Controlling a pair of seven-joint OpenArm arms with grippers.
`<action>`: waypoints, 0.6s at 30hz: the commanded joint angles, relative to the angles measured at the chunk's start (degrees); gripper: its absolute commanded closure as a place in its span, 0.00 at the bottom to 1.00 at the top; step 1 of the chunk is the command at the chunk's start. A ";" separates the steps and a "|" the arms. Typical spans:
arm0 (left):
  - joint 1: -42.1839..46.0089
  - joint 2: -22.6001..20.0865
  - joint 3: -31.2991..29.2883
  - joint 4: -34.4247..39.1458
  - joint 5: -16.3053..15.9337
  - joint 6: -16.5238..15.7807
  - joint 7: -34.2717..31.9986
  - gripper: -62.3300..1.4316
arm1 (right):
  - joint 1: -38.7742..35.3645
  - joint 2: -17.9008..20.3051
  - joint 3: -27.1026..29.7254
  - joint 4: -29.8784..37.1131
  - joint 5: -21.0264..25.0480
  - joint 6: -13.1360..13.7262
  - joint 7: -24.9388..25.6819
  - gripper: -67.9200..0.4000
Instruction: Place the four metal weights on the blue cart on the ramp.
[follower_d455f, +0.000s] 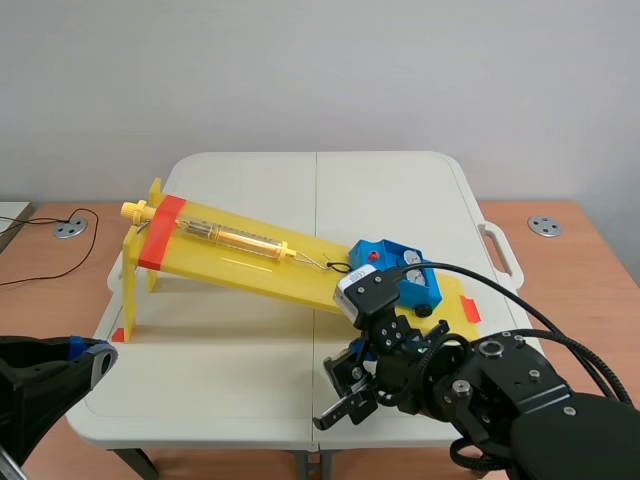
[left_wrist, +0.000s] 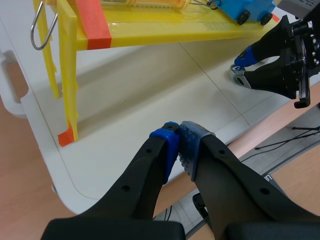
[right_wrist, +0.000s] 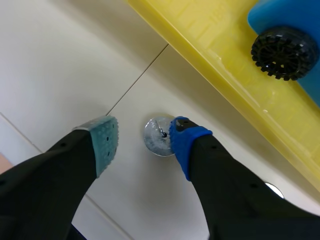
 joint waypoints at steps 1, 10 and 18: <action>-1.22 -0.55 -0.44 1.86 -1.75 -1.38 -5.16 0.93 | 5.60 -0.98 -0.33 0.11 1.46 -1.11 5.97 0.70; -1.27 -0.55 -0.44 1.86 -1.77 -1.40 -5.18 0.93 | 5.60 -0.98 -0.33 -0.39 1.46 -2.25 4.37 0.86; -1.27 -0.55 -0.44 1.86 -1.77 -1.40 -5.18 0.93 | 5.60 -0.96 -0.33 -0.83 1.42 -3.74 2.27 0.97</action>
